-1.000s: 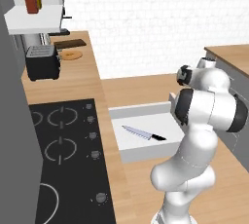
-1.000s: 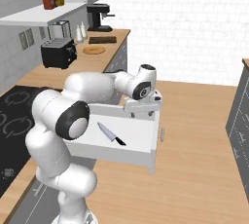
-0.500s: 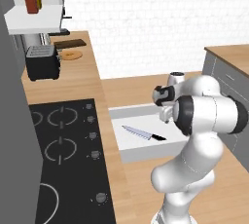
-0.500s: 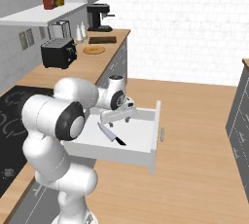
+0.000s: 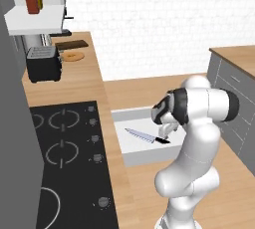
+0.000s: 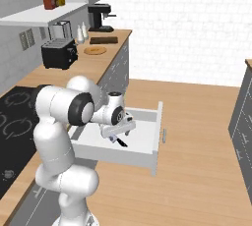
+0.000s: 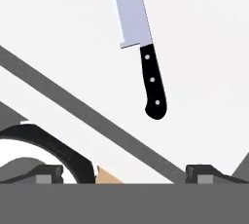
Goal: Pick up the knife from the drawer and place it on the cutting board. Then place the meat from the plate to the cutting board.
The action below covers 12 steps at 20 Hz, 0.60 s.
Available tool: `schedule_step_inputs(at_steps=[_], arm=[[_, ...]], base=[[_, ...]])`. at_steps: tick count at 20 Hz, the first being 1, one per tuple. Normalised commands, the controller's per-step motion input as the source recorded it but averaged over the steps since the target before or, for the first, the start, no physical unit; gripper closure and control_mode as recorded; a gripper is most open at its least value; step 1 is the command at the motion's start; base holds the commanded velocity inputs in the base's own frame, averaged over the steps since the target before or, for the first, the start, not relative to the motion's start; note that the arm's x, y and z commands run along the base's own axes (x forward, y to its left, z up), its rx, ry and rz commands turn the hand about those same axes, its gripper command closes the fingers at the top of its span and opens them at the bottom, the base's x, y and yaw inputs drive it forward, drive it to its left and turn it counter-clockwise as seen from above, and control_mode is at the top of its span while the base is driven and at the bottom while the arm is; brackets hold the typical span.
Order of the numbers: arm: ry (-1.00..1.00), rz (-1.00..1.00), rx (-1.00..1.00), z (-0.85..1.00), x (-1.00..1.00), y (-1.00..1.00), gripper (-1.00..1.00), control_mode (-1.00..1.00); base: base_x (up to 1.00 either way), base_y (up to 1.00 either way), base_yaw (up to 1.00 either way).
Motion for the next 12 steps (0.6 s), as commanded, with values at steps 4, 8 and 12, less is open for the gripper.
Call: schedule_step_inputs(at_steps=[4, 8, 12], arm=[[0.00, 0.01, 0.01, -0.30, 0.05, 0.01, -1.00, -1.00], [-0.01, 0.00, 0.01, -0.24, 0.34, 0.00, -1.00, -1.00], [0.00, -0.03, 0.00, -0.18, 0.54, 0.00, -1.00, -1.00]], base=[[0.00, 0.00, 0.00], [0.00, 0.00, 0.00], [0.00, 0.00, 0.00]])
